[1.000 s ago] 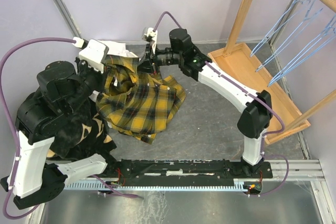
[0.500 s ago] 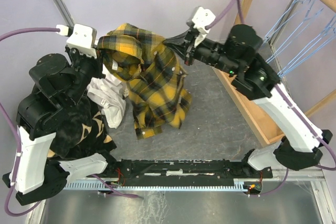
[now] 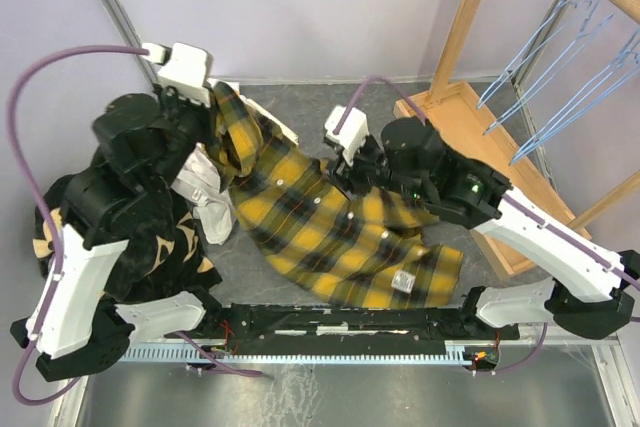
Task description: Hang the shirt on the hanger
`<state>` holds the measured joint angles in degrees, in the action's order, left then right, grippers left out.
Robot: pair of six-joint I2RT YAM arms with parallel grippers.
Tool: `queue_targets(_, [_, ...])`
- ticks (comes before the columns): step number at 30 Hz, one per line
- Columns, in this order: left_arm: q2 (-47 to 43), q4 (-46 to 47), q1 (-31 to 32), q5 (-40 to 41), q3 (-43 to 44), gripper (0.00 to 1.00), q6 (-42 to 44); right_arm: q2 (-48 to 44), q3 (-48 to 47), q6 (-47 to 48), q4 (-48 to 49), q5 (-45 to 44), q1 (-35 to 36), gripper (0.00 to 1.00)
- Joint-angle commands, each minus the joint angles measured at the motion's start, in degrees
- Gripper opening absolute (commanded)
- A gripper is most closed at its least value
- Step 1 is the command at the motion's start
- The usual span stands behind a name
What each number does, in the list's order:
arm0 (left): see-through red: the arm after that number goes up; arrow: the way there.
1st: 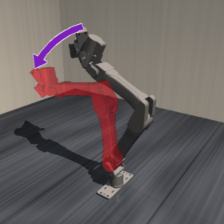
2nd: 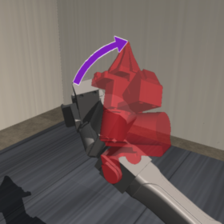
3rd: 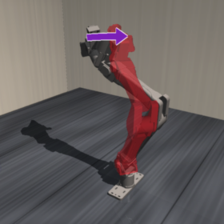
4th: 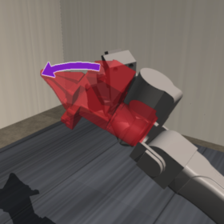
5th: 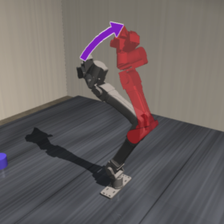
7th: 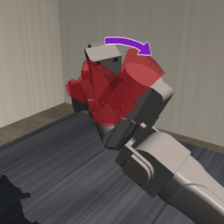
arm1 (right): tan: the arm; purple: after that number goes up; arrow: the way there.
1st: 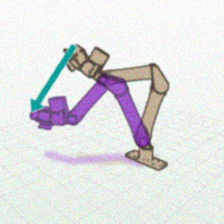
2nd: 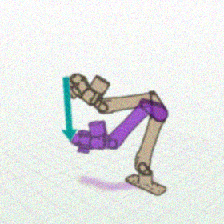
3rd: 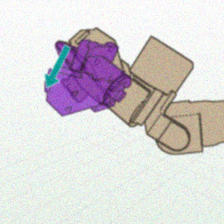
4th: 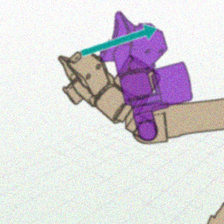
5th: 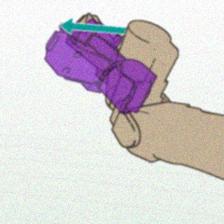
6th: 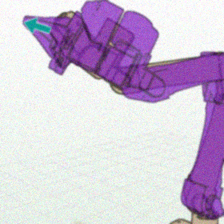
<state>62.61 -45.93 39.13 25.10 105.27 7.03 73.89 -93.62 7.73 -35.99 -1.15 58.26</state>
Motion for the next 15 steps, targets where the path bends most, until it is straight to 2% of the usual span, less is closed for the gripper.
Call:
queue_targets(1, [-1.9, 2.7, 0.1, -8.7, -8.7, 0.03, -1.4, -9.5, 10.1, -4.5, -1.0, -10.5, -0.1, 0.68])
queue_targets(5, [-2.7, 3.1, 0.2, -13.4, -15.7, 0.03, -3.3, -14.0, 16.2, -7.0, -4.6, -13.8, -0.2, 0.75])
queue_targets(7, [-3.2, 4.5, 0.2, -15.2, -18.3, 0.03, -4.0, -15.8, 19.5, -8.9, -3.9, -12.2, -0.2, 0.77])
queue_targets(11, [-3.2, 5.9, 0.2, -18.0, -20.7, 0.03, -5.1, -18.3, 22.7, -11.7, 2.7, -4.1, -0.2, 0.82])
queue_targets(15, [-2.4, 6.4, 0.2, -20.2, -21.0, 0.03, -5.4, -16.5, 21.2, -16.7, 12.0, -1.7, -0.2, 0.84])
